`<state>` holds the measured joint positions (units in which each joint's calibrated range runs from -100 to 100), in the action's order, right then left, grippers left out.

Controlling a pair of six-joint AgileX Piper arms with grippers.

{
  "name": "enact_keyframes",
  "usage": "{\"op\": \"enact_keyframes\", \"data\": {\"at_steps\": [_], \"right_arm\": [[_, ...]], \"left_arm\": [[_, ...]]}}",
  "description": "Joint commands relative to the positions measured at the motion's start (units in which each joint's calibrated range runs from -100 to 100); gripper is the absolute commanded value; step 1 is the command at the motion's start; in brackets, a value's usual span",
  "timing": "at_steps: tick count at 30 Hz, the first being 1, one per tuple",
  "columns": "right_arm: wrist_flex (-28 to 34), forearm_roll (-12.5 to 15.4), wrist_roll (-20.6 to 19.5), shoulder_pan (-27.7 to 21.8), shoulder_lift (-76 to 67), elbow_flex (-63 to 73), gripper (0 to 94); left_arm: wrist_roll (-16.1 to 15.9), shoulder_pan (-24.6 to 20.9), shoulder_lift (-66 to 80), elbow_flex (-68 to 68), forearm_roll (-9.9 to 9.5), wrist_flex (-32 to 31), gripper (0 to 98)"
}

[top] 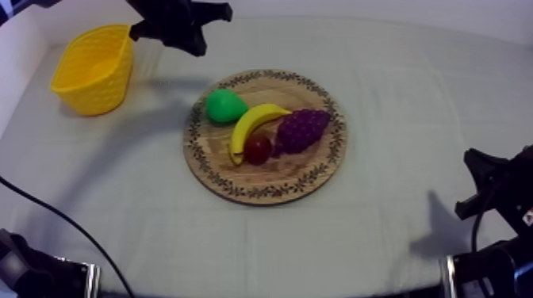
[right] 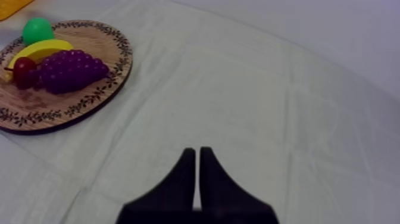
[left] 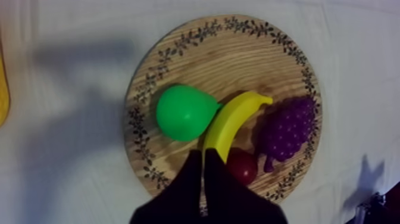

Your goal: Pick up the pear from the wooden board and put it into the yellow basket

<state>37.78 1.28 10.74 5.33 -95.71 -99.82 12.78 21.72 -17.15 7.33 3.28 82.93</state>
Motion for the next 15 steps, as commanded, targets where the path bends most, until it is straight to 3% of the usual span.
{"op": "enact_keyframes", "data": {"at_steps": [1,4,7,10,15], "right_arm": [[0.04,0.01,-0.02,0.03,-0.04,0.05,0.4],[0.04,0.01,-0.02,0.03,-0.04,0.05,0.4],[0.04,0.01,-0.02,0.03,-0.04,0.05,0.4],[0.04,0.01,-0.02,0.03,-0.04,0.05,0.4],[0.04,0.01,-0.02,0.03,-0.04,0.05,0.4]], "left_arm": [[-1.59,0.11,-0.6,0.88,-0.05,-0.06,0.0],[-9.14,0.53,-1.34,1.3,-0.14,-0.44,0.0],[-21.41,1.05,-1.67,0.75,-0.06,0.52,0.0],[-30.99,1.53,-1.52,-0.14,-1.14,2.94,0.0],[-40.99,1.46,-0.52,0.31,-2.0,5.71,0.0]]}}
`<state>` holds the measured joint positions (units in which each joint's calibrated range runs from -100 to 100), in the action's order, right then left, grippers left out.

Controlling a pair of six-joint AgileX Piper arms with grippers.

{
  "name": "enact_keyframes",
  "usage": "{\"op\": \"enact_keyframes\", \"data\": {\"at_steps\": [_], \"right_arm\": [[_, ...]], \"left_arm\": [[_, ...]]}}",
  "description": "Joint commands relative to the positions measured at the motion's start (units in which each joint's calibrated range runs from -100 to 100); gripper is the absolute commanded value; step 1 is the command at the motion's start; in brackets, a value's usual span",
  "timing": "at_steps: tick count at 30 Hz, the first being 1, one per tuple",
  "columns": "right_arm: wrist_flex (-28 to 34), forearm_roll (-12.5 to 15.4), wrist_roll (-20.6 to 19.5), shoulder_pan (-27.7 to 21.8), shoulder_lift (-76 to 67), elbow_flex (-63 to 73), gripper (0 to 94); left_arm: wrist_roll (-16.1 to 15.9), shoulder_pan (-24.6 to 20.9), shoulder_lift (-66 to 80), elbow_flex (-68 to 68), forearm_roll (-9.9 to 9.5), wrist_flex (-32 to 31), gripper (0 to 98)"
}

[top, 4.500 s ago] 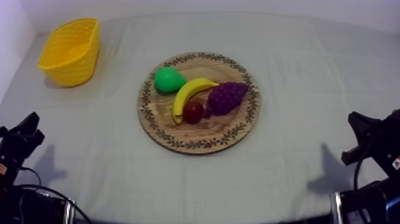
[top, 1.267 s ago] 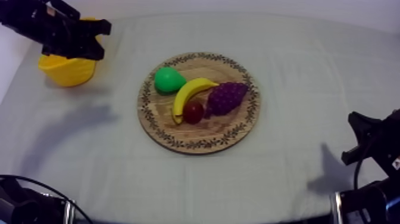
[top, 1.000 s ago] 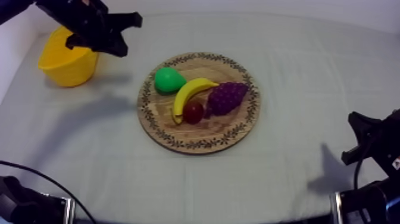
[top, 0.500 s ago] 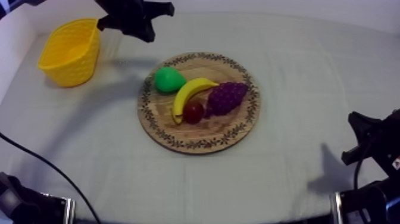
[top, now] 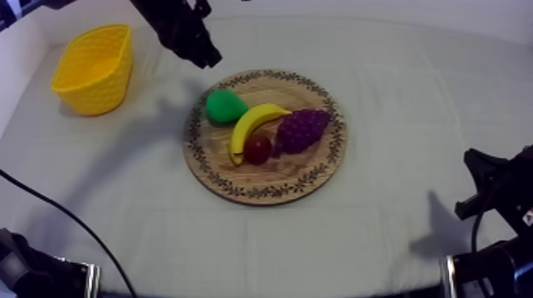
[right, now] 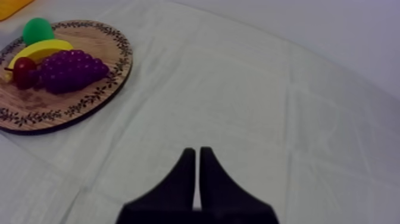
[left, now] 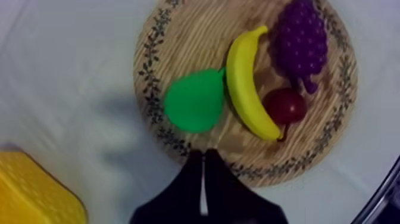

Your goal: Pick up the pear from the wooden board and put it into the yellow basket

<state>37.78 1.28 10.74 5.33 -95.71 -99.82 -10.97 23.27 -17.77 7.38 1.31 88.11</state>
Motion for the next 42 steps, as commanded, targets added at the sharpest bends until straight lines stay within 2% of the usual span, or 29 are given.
{"op": "enact_keyframes", "data": {"at_steps": [1,4,7,14,19,23,29,35,42], "right_arm": [[0.04,0.01,-0.02,0.03,-0.04,0.05,0.4],[0.04,0.01,-0.02,0.03,-0.04,0.05,0.4],[0.04,0.01,-0.02,0.03,-0.04,0.05,0.4],[0.04,0.01,-0.02,0.03,-0.04,0.05,0.4],[0.04,0.01,-0.02,0.03,-0.04,0.05,0.4],[0.04,0.01,-0.02,0.03,-0.04,0.05,0.4],[0.04,0.01,-0.02,0.03,-0.04,0.05,0.4],[0.04,0.01,-0.02,0.03,-0.04,0.05,0.4],[0.04,0.01,-0.02,0.03,-0.04,0.05,0.4]], "left_arm": [[-18.49,-0.23,0.26,0.68,-0.1,1.02,0.0],[-20.65,-0.67,0.75,2.22,-0.2,2.14,0.0],[-20.76,-0.88,1.16,3.4,-0.2,2.49,0.0],[-15.64,-0.86,1.16,4.32,-0.44,-0.21,2.5],[-13.36,-0.5,0.54,4.4,-1.34,-0.23,21.5],[-12.42,-0.41,0.12,4.51,-2.09,1.22,40.0],[-11.37,-0.49,-0.11,5.01,-2.63,2.92,61.1],[-10.54,-0.5,-0.8,4.2,-2.42,3.0,75.2],[-9.94,-0.69,-3.76,1.52,-2.22,0.15,82.9]]}}
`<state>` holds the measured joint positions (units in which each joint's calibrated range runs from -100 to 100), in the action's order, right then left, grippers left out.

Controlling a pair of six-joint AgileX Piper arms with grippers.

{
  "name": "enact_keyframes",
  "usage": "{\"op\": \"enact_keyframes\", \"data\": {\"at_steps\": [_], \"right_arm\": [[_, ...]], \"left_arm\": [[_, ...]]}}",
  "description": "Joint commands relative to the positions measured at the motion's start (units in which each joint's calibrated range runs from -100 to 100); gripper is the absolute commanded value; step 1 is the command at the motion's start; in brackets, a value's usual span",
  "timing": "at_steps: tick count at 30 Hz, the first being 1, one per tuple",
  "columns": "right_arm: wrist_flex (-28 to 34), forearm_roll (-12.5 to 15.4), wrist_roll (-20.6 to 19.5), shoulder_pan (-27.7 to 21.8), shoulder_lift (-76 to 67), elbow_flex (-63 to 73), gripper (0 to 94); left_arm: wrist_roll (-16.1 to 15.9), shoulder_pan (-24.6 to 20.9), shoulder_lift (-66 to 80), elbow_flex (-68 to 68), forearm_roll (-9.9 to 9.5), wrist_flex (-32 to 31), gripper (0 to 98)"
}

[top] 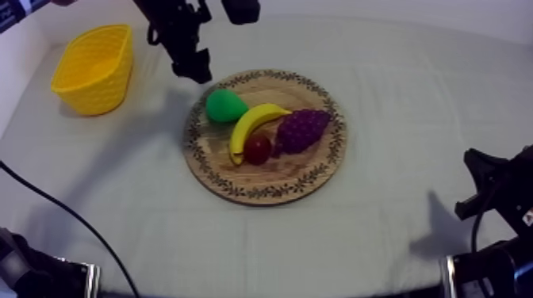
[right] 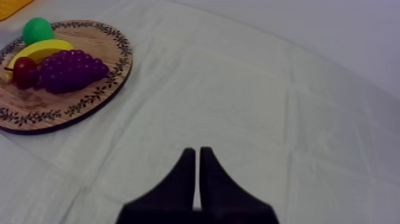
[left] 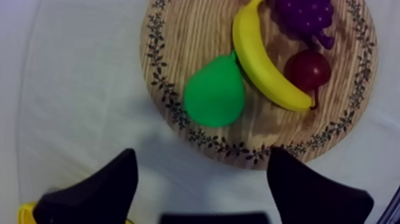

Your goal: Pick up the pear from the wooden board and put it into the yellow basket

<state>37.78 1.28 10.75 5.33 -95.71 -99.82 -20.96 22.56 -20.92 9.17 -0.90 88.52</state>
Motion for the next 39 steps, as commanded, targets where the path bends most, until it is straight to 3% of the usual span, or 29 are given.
{"op": "enact_keyframes", "data": {"at_steps": [1,31,39], "right_arm": [[0.04,0.01,-0.03,0.03,-0.04,0.05,0.4],[0.04,0.01,-0.03,0.03,-0.04,0.05,0.4],[0.04,0.01,-0.03,0.03,-0.04,0.05,0.4]], "left_arm": [[0.13,0.01,-1.32,-0.49,-0.04,-0.6,83.3],[0.97,0.85,-23.61,9.09,-0.98,-1.55,84.5],[2.21,0.7,-26.64,10.61,-1.43,-1.55,75.5]]}}
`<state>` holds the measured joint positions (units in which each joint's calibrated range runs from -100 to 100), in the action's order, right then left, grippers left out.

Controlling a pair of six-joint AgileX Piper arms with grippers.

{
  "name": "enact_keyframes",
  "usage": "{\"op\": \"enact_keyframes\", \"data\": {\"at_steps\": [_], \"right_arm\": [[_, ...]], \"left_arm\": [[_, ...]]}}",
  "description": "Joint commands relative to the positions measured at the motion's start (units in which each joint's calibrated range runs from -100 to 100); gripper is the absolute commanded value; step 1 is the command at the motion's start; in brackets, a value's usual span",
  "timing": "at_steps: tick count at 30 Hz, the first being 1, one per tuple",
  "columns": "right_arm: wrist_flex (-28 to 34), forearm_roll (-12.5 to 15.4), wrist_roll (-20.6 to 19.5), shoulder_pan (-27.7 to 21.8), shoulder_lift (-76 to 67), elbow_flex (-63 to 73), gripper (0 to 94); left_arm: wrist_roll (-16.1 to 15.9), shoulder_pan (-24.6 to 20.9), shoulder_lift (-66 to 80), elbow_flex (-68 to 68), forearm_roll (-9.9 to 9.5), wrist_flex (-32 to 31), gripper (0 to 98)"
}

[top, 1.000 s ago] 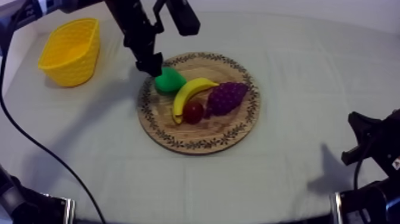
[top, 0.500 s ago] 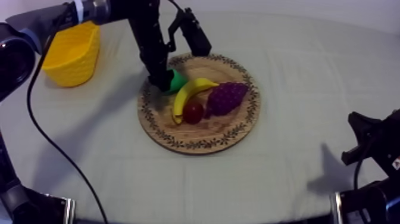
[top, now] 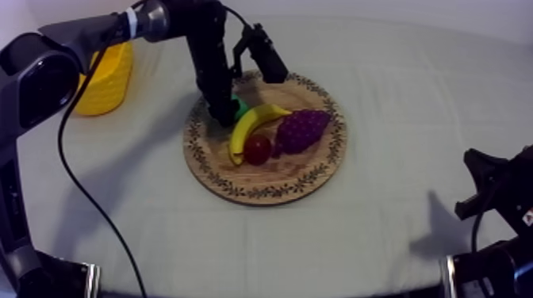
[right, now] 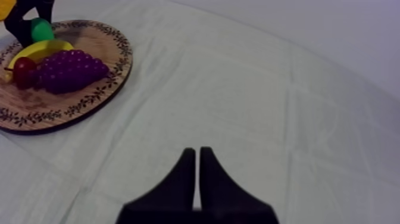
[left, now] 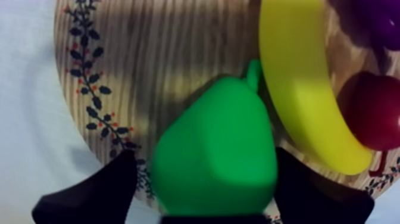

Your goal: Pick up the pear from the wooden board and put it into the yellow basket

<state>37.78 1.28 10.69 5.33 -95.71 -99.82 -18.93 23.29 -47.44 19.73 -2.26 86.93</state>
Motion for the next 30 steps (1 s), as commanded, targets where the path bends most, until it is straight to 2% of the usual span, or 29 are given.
{"op": "enact_keyframes", "data": {"at_steps": [1,8,14,24,30], "right_arm": [[0.04,0.01,0.03,0.03,-0.04,0.05,0.4],[0.04,0.01,0.03,0.03,-0.04,0.05,0.4],[0.04,0.01,0.03,0.03,-0.04,0.05,0.4],[0.04,0.01,0.03,0.03,-0.04,0.05,0.4],[0.04,0.01,0.03,0.03,-0.04,0.05,0.4]], "left_arm": [[0.37,-0.05,-0.35,0.11,-0.2,0.04,72.9],[0.74,0.01,-0.85,0.33,-0.38,-0.67,55.4],[0.77,0.25,-0.48,0.04,-0.44,-1.1,46.9],[0.95,1.06,4.59,-2.63,-0.35,-1.51,45.0],[1.49,1.91,11.03,-3.47,-0.43,0.52,46.2]]}}
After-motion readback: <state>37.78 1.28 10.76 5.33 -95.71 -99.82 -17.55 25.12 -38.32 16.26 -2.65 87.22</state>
